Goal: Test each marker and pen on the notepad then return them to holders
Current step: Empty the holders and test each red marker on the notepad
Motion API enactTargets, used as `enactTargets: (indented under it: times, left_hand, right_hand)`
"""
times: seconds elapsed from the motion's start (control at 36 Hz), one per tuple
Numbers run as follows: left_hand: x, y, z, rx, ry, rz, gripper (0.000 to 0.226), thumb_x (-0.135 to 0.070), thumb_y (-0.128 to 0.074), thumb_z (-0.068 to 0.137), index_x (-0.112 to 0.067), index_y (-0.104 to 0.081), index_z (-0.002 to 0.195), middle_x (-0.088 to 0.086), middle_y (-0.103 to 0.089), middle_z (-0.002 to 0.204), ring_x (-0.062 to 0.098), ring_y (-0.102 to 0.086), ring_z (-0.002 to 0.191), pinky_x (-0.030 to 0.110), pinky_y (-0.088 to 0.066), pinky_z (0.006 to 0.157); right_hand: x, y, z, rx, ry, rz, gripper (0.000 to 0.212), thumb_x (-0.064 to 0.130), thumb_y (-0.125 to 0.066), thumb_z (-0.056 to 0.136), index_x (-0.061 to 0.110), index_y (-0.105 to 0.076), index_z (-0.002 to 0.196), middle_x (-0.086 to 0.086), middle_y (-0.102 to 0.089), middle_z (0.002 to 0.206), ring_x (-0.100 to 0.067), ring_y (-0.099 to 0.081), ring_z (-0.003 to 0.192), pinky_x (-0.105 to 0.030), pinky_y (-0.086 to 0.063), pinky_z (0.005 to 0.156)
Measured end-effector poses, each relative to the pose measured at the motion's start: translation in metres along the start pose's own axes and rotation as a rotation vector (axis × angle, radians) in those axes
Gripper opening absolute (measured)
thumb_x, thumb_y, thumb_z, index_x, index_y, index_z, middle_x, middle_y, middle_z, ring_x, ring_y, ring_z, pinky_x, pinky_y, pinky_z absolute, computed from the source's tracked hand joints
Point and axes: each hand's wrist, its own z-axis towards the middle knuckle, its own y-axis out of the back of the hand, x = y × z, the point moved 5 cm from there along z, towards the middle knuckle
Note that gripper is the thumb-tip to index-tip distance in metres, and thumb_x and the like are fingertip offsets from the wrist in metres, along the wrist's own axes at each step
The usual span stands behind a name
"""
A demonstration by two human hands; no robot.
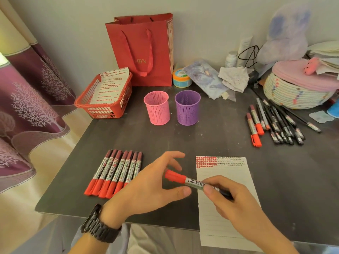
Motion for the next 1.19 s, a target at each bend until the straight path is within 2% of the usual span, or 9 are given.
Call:
enactTargets:
  times: [0.11, 0.17, 0.25, 0.39, 0.61, 0.83, 1.0, 1.11, 1.19]
  left_hand:
    - [0.008, 0.011, -0.008, -0.266, -0.037, -0.647, 0.051, -0.041, -0.069, 0.082, -0.025, -0.057, 0.128, 0.003, -0.064, 0.124, 0.023, -0.062, 0.112, 0.034, -0.05, 0.092]
    - [0.013, 0.008, -0.01, -0.378, 0.007, -1.036, 0.04, -0.036, -0.066, 0.081, -0.015, -0.065, 0.115, 0.014, -0.067, 0.117, 0.03, -0.063, 0.108, 0.039, -0.05, 0.088]
    - [0.01, -0.006, -0.008, -0.466, 0.068, -1.381, 0.023, -0.036, -0.067, 0.078, -0.016, -0.07, 0.088, 0.009, -0.066, 0.093, 0.028, -0.065, 0.087, 0.037, -0.051, 0.075]
    - [-0.002, -0.022, 0.001, -0.51, 0.093, -1.639, 0.04, -0.033, -0.056, 0.09, -0.021, -0.04, 0.056, -0.006, -0.03, 0.051, 0.011, -0.026, 0.043, 0.024, -0.027, 0.043]
    - [-0.006, -0.042, 0.006, -0.58, 0.193, -1.801, 0.049, -0.026, -0.051, 0.092, -0.024, -0.03, 0.047, -0.01, -0.02, 0.042, 0.006, -0.015, 0.034, 0.021, -0.016, 0.032]
    - [-0.006, -0.044, 0.005, -0.567, 0.163, -1.847, 0.05, -0.026, -0.048, 0.092, -0.024, -0.029, 0.046, -0.01, -0.02, 0.041, 0.005, -0.017, 0.033, 0.02, -0.017, 0.03]
    - [0.011, -0.036, 0.001, -0.596, 0.214, -1.72, 0.047, -0.025, -0.051, 0.093, -0.024, -0.031, 0.05, -0.01, -0.019, 0.044, 0.006, -0.017, 0.036, 0.02, -0.021, 0.034]
    - [0.02, -0.026, -0.012, -0.553, 0.253, -1.315, 0.033, -0.03, -0.057, 0.088, -0.017, -0.056, 0.059, 0.0, -0.044, 0.055, 0.016, -0.045, 0.048, 0.025, -0.043, 0.051]
    - [0.023, -0.015, -0.03, -0.357, 0.226, -0.777, 0.021, -0.032, -0.055, 0.09, -0.022, -0.074, 0.089, 0.003, -0.073, 0.09, 0.024, -0.067, 0.085, 0.031, -0.054, 0.076]
  right_hand:
    - [-0.011, -0.014, -0.006, -0.043, -0.053, 0.136, 0.023, 0.052, -0.059, 0.077, 0.04, -0.072, 0.092, 0.012, -0.051, 0.057, -0.003, -0.044, 0.048, -0.014, -0.037, 0.049]
    - [-0.016, -0.023, -0.009, -0.062, -0.087, 0.157, 0.025, 0.056, -0.058, 0.073, 0.045, -0.071, 0.092, 0.01, -0.053, 0.057, -0.004, -0.046, 0.048, -0.014, -0.039, 0.049]
    - [-0.021, -0.038, -0.012, -0.081, -0.128, 0.186, 0.023, 0.057, -0.058, 0.072, 0.049, -0.069, 0.091, 0.007, -0.055, 0.06, -0.004, -0.049, 0.05, -0.014, -0.04, 0.051]
    - [-0.022, -0.052, -0.019, -0.133, -0.087, 0.178, 0.03, 0.062, -0.056, 0.073, 0.045, -0.069, 0.094, 0.012, -0.054, 0.057, -0.003, -0.047, 0.051, -0.013, -0.038, 0.052]
    - [-0.021, -0.057, -0.037, -0.37, -0.045, 0.104, 0.022, 0.061, -0.056, 0.074, 0.047, -0.067, 0.086, 0.01, -0.066, 0.071, -0.003, -0.058, 0.068, -0.011, -0.046, 0.061]
    - [-0.017, -0.062, -0.04, -0.416, -0.009, 0.102, 0.024, 0.063, -0.055, 0.076, 0.044, -0.066, 0.087, 0.009, -0.064, 0.072, -0.006, -0.059, 0.073, -0.011, -0.046, 0.065]
    - [-0.015, -0.06, -0.024, -0.26, -0.004, 0.047, 0.019, 0.059, -0.056, 0.083, 0.043, -0.067, 0.087, 0.013, -0.063, 0.07, -0.002, -0.055, 0.065, -0.013, -0.043, 0.06]
    - [-0.013, -0.051, -0.011, -0.141, 0.018, -0.047, 0.012, 0.048, -0.063, 0.089, 0.04, -0.07, 0.093, 0.013, -0.065, 0.072, -0.006, -0.058, 0.069, -0.014, -0.044, 0.061]
    - [-0.004, -0.045, -0.002, -0.085, 0.058, -0.121, 0.011, 0.049, -0.064, 0.087, 0.048, -0.07, 0.097, 0.016, -0.07, 0.084, -0.005, -0.063, 0.085, -0.013, -0.048, 0.072]
